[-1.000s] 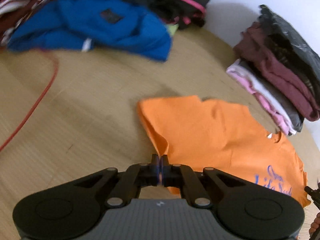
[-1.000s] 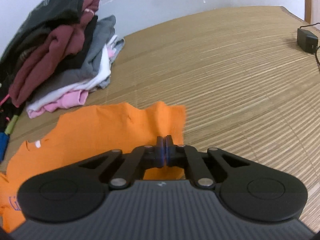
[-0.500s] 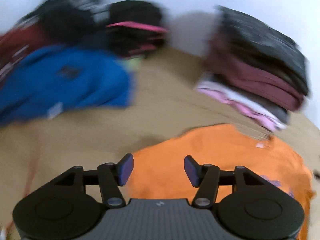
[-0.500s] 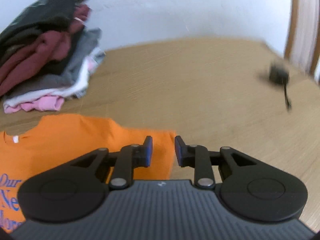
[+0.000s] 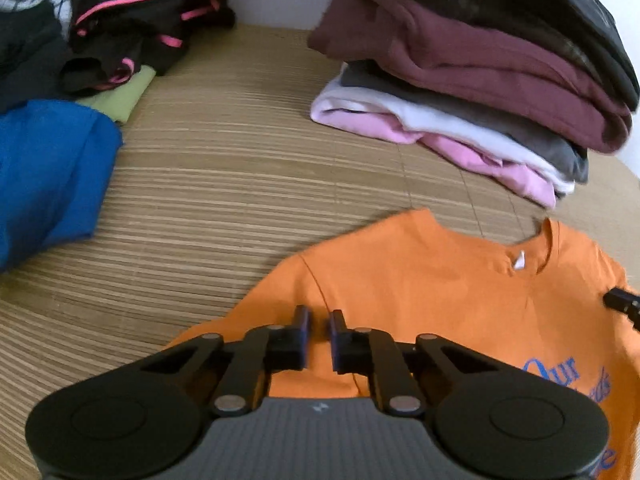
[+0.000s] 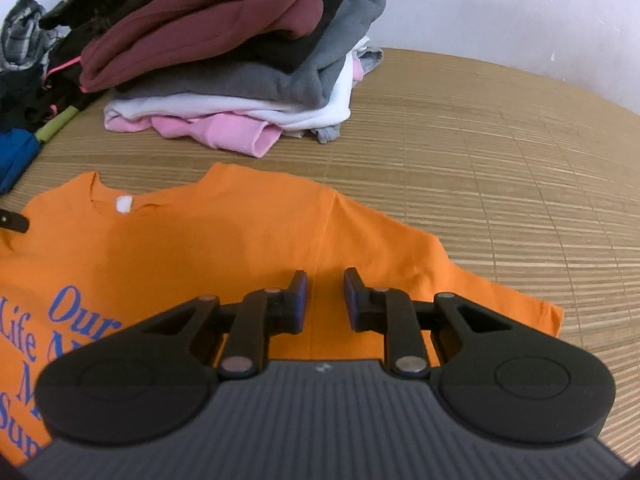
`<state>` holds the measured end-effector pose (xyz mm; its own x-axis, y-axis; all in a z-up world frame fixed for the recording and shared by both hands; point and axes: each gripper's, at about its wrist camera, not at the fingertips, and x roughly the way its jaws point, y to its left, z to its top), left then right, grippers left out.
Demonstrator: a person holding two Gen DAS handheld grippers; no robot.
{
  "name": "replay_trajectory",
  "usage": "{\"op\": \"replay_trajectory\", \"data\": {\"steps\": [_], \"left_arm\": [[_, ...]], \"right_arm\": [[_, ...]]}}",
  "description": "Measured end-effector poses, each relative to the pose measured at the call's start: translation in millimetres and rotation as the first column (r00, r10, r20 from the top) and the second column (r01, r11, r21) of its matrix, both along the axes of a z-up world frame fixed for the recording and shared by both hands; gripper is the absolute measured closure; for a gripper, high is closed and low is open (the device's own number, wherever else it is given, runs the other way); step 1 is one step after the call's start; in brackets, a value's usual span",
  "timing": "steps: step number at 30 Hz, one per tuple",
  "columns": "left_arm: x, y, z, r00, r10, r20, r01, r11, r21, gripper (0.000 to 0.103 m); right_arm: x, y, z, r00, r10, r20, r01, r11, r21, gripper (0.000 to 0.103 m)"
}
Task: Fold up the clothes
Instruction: 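Position both grippers open over the shirt collar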
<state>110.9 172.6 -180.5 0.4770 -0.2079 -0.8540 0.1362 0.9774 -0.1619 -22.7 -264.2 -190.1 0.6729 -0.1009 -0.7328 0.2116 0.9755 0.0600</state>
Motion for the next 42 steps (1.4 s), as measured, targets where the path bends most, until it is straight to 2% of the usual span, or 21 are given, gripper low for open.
{"op": "replay_trajectory", "data": {"steps": [7, 11, 13, 15, 16, 18, 19, 20, 26, 27, 28, 29, 30, 33, 35, 37, 38, 39, 41, 42], "left_arm": [[16.5, -1.8, -6.5, 1.000, -0.011, 0.024, 0.011, 1.000, -0.003, 0.099], [23.5, -8.1, -8.8, 0.998, -0.039, 0.055, 0.037, 0.999, 0.032, 0.099], [25.1, -8.0, -9.3, 0.997, -0.049, 0.061, 0.048, 0.999, 0.024, 0.099], [22.9, 0.1, -4.3, 0.993, -0.064, 0.094, 0.071, 0.995, -0.064, 0.097], [21.3, 3.4, 0.0, 0.989, -0.081, 0.122, 0.094, 0.990, -0.101, 0.094], [22.1, 3.0, 11.2, 0.973, -0.143, 0.180, 0.161, 0.983, -0.089, 0.089], [25.6, 1.6, 14.7, 0.967, -0.173, 0.189, 0.187, 0.980, -0.064, 0.084], [30.4, -0.1, 15.9, 0.962, -0.199, 0.186, 0.210, 0.977, -0.039, 0.084], [52.7, -12.9, -5.0, 0.938, -0.339, 0.072, 0.333, 0.939, 0.081, 0.084], [52.5, -14.9, -8.9, 0.932, -0.356, 0.071, 0.349, 0.932, 0.098, 0.084], [51.5, -16.8, -11.5, 0.924, -0.373, 0.077, 0.364, 0.924, 0.115, 0.085], [49.5, -18.7, -12.4, 0.917, -0.389, 0.086, 0.377, 0.917, 0.128, 0.092], [47.9, -20.5, -13.1, 0.911, -0.402, 0.089, 0.389, 0.911, 0.140, 0.100], [43.1, -26.8, -13.2, 0.905, -0.411, 0.111, 0.387, 0.903, 0.185, 0.103], [41.1, -26.7, -10.1, 0.910, -0.390, 0.138, 0.365, 0.914, 0.179, 0.103], [36.9, -26.5, -1.5, 0.900, -0.392, 0.190, 0.362, 0.916, 0.173, 0.102], [36.7, -26.5, 2.0, 0.894, -0.401, 0.199, 0.370, 0.913, 0.173, 0.095], [39.7, -25.6, 3.1, 0.892, -0.415, 0.179, 0.387, 0.906, 0.172, 0.093], [48.2, -25.0, 0.5, 0.896, -0.426, 0.129, 0.402, 0.898, 0.177, 0.070], [51.9, -24.1, -1.7, 0.896, -0.430, 0.110, 0.406, 0.895, 0.188, 0.066]], "right_arm": [[18.4, -3.7, -3.0, 1.000, -0.014, 0.000, 0.014, 1.000, -0.011, 0.082], [26.3, -6.5, -3.5, 1.000, -0.015, 0.006, 0.015, 1.000, -0.023, 0.082], [22.0, -9.6, -3.8, 0.999, 0.001, 0.039, -0.001, 1.000, -0.009, 0.081], [17.2, -13.5, -1.8, 0.997, 0.029, 0.069, -0.030, 1.000, 0.005, 0.077], [14.8, -15.7, 0.3, 0.996, 0.047, 0.082, -0.048, 0.999, 0.011, 0.073], [14.4, -21.5, 6.4, 0.993, 0.077, 0.094, -0.077, 0.997, -0.005, 0.046], [15.0, -24.9, 9.7, 0.990, 0.094, 0.102, -0.092, 0.996, -0.017, 0.041], [16.7, -28.5, 12.1, 0.988, 0.112, 0.105, -0.111, 0.994, -0.022, 0.037], [37.6, -45.6, 6.4, 0.984, 0.180, 0.000, -0.180, 0.984, 0.007, 0.037], [39.9, -46.5, 4.3, 0.980, 0.196, -0.017, -0.196, 0.981, 0.010, 0.038], [40.3, -43.8, 2.5, 0.976, 0.215, -0.031, -0.216, 0.976, -0.004, 0.050], [40.6, -40.9, 0.8, 0.972, 0.232, -0.043, -0.233, 0.972, -0.019, 0.082], [40.3, -37.0, 0.4, 0.971, 0.235, -0.047, -0.237, 0.970, -0.048, 0.097], [40.2, -31.1, -1.8, 0.973, 0.227, -0.043, -0.229, 0.970, -0.080, 0.098], [40.5, -30.8, -2.7, 0.977, 0.210, -0.034, -0.212, 0.973, -0.085, 0.098], [40.3, -29.9, -1.8, 0.979, 0.202, -0.030, -0.204, 0.975, -0.089, 0.098], [39.7, -29.4, -1.7, 0.979, 0.203, -0.028, -0.205, 0.975, -0.090, 0.097], [38.9, -29.4, -1.8, 0.978, 0.206, -0.025, -0.207, 0.974, -0.087, 0.096], [37.7, -31.6, -2.5, 0.978, 0.206, -0.019, -0.207, 0.975, -0.077, 0.096], [37.1, -32.8, -2.7, 0.979, 0.205, -0.017, -0.206, 0.976, -0.070, 0.096]]}}
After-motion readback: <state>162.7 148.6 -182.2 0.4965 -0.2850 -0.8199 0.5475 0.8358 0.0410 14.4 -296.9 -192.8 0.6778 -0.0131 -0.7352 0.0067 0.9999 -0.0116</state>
